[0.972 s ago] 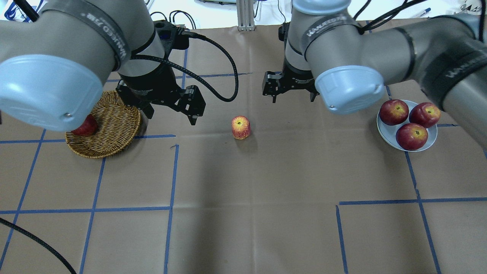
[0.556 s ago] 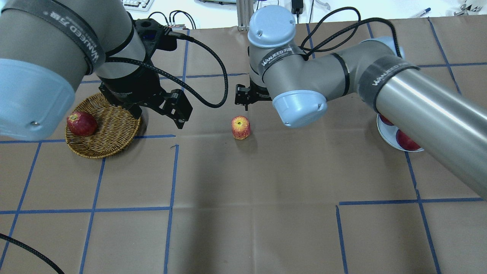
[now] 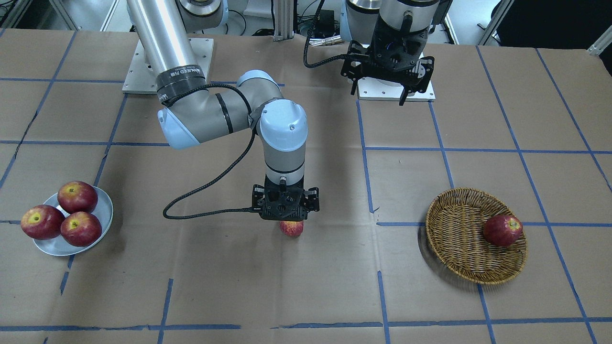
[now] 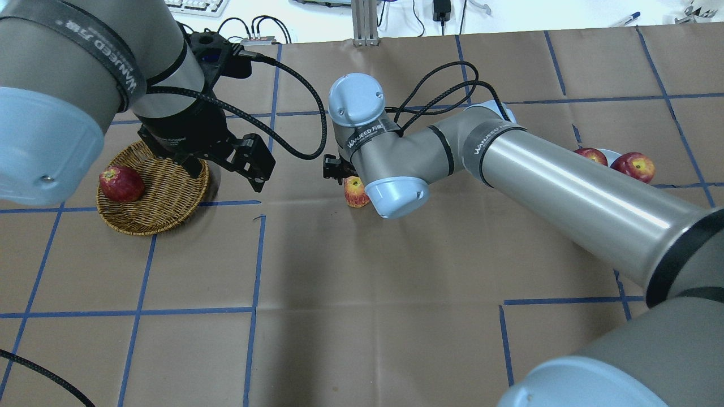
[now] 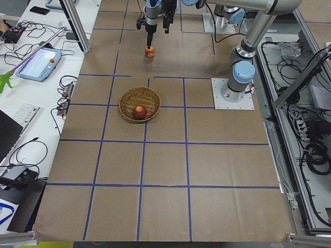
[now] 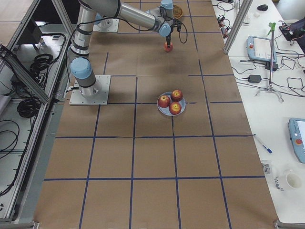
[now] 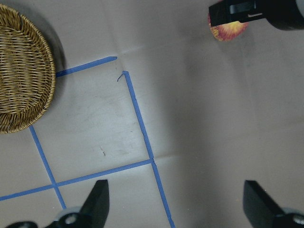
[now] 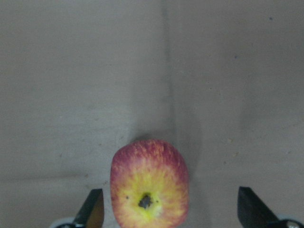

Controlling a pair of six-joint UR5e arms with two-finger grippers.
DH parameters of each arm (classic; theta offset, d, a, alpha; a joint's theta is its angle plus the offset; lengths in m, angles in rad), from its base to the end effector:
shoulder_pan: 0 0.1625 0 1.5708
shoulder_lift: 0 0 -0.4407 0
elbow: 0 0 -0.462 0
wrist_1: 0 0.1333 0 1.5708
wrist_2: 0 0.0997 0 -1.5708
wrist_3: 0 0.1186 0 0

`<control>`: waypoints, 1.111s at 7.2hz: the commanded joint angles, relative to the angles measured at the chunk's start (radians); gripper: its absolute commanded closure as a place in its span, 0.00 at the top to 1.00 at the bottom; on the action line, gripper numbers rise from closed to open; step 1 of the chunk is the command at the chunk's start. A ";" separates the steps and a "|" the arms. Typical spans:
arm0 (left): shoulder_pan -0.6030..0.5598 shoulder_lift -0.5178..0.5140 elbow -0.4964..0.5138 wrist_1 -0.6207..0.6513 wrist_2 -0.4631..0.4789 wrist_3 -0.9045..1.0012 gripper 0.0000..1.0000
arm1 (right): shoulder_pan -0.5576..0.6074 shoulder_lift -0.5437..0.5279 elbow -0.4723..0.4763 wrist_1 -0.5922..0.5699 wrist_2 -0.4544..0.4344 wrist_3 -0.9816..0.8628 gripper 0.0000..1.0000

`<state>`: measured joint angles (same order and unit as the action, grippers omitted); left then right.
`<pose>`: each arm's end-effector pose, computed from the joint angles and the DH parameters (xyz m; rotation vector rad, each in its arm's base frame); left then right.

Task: Transfer apple from basket to plate
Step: 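Close the right gripper on the apple and lift it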

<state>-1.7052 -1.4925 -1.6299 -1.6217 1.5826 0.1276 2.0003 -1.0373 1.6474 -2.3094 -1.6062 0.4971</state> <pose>-0.2008 -0.5009 0.4890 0.4091 3.1024 0.0496 0.4159 -0.5980 0.1725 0.1086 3.1073 -0.2036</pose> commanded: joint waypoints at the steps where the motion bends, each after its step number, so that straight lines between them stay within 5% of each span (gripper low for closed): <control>1: 0.021 0.000 -0.002 -0.001 -0.001 0.001 0.99 | 0.011 0.055 0.002 -0.036 -0.001 0.004 1.00; 2: 0.022 0.000 -0.002 -0.001 -0.001 0.001 0.99 | 0.011 0.066 0.003 -0.054 -0.003 0.004 0.91; 4: 0.022 0.000 -0.002 -0.001 -0.001 0.001 0.99 | 0.006 0.062 0.003 -0.048 -0.006 -0.002 0.52; 8: 0.022 0.000 -0.002 -0.001 -0.001 0.001 0.99 | -0.180 -0.129 0.025 0.154 -0.029 -0.191 0.52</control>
<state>-1.6828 -1.4925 -1.6322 -1.6229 1.5815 0.1289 1.9067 -1.0942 1.6625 -2.2421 -1.6325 0.4068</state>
